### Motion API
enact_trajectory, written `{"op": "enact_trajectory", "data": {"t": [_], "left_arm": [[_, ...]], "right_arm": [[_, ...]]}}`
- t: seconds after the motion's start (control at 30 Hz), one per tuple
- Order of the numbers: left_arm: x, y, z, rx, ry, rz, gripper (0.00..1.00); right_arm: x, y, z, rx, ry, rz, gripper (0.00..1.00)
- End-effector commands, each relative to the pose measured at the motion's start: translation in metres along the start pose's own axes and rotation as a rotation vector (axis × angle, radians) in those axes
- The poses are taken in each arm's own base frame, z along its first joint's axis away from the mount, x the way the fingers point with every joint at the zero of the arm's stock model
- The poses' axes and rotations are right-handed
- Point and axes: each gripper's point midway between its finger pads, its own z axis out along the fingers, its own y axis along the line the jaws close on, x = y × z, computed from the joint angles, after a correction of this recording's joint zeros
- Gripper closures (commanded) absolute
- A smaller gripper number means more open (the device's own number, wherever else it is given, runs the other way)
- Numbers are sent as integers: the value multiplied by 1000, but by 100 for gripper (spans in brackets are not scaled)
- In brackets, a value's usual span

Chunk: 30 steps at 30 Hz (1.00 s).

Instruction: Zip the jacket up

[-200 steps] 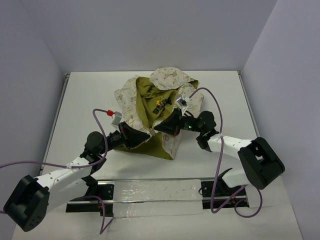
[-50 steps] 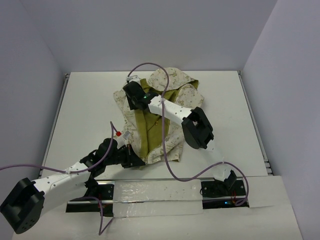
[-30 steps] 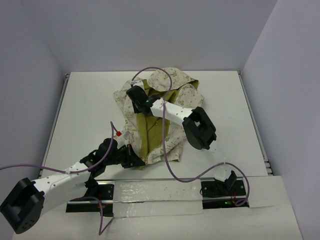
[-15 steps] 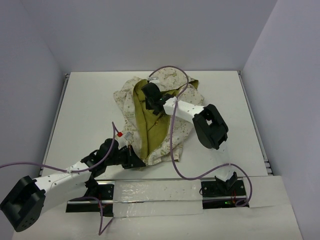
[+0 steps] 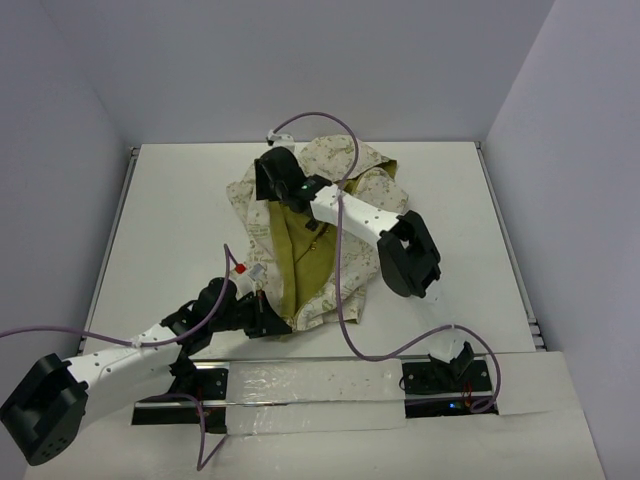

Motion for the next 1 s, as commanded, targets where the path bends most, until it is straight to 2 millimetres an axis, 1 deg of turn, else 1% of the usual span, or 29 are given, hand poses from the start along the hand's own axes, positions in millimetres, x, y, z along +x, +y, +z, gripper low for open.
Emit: {"op": "enact_trajectory", "data": {"t": [0.0, 0.1, 0.23, 0.33, 0.37, 0.57, 0.7, 0.77, 0.8, 0.83, 0.87, 0.9, 0.93, 0.97], "left_arm": [[0, -8, -1, 36, -4, 27, 100], [0, -8, -1, 33, -2, 29, 100], [0, -9, -1, 35, 0, 32, 100], [1, -9, 0, 33, -1, 34, 100], [1, -9, 0, 33, 0, 33, 100], [1, -9, -1, 33, -2, 33, 100], [1, -9, 0, 34, 1, 35, 100], [1, -9, 0, 34, 3, 36, 100], [2, -9, 0, 33, 5, 36, 100], [1, -9, 0, 34, 4, 36, 100], [1, -9, 0, 34, 3, 35, 100], [1, -9, 0, 33, 2, 34, 100], [1, -9, 0, 34, 0, 35, 100], [0, -9, 0, 34, 0, 35, 100]], "right_arm": [[-18, -4, 18, 42, -36, 51, 39], [-31, -3, 30, 56, -65, 98, 39], [-41, -1, 41, 72, -87, 118, 40], [-39, -8, 51, 97, -88, 134, 41], [-38, -10, 53, 103, -90, 144, 43], [-36, -20, 56, 99, -78, 165, 70], [-37, -23, 55, 85, -69, 170, 71], [-38, -23, 55, 73, -64, 173, 77], [-38, -24, 56, 71, -62, 170, 78], [-37, -22, 56, 63, -58, 166, 75], [-36, -21, 57, 55, -53, 163, 66], [-35, -20, 58, 47, -48, 161, 53], [-34, -19, 59, 40, -45, 161, 42], [-33, -18, 60, 35, -42, 162, 37]]}}
